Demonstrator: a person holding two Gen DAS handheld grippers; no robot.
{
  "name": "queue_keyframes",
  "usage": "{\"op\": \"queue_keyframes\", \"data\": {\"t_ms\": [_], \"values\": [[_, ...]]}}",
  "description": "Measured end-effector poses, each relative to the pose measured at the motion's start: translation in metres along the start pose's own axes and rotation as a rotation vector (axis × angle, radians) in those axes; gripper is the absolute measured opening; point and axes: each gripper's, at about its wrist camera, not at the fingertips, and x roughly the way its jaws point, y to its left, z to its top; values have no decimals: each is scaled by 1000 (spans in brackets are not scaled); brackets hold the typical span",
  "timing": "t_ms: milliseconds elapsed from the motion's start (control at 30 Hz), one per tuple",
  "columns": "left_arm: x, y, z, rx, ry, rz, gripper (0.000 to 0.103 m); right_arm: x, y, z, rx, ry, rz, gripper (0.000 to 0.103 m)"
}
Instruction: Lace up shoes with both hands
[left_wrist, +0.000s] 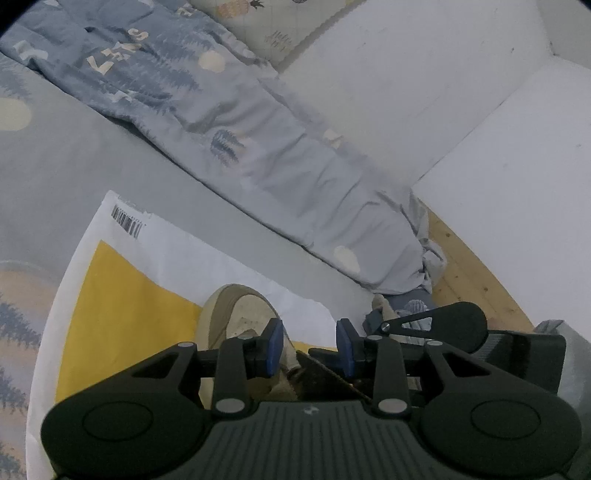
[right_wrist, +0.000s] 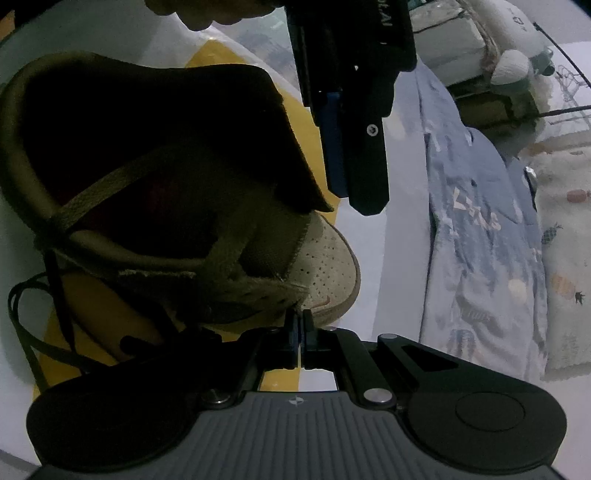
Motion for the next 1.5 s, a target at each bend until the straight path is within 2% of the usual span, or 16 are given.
{"op": "queue_keyframes", "data": {"t_ms": [67, 133, 267, 300, 433, 500, 567, 733, 800, 900, 1033, 1133, 1333, 1433, 1500], "values": [[-1, -2, 0, 7, 4, 2, 29, -2, -3, 0, 20, 0, -3, 1], [-2, -3, 1, 14, 7, 3, 29, -4, -6, -1, 45, 1, -5, 7], [-6, -3, 1, 33, 21, 4, 29, -15, -17, 2, 91, 6, -2, 35], [-7, -4, 1, 44, 24, 9, 29, -18, -19, 3, 98, 6, -1, 38], [-14, -5, 3, 56, 22, 9, 29, -30, -28, 9, 162, -6, -6, 41], [-18, -4, 4, 54, 17, 7, 29, -33, -32, 13, 189, -11, -8, 48], [-20, -3, 6, 52, 13, 4, 29, -35, -35, 15, 210, -3, -7, 49], [-25, -4, 8, 61, 5, -1, 30, -32, -37, 14, 255, 46, 48, 47], [-25, -5, 8, 61, 7, -6, 30, -27, -36, 12, 260, 61, 66, 35], [-26, -5, 8, 66, 16, -8, 30, -18, -36, 9, 266, 83, 94, 24], [-26, -3, 9, 67, 22, -5, 30, -7, -35, 6, 274, 112, 130, 21], [-27, -2, 10, 62, 23, 1, 30, 0, -34, 4, 275, 130, 155, 4], [-28, -2, 10, 59, 24, -1, 30, -1, -30, 11, 221, 127, 166, 1], [-29, -3, 10, 59, 26, -2, 30, -3, -32, 10, 242, 129, 169, 1], [-29, -2, 10, 57, 23, -1, 30, -2, -37, 9, 261, 130, 173, 6]]}}
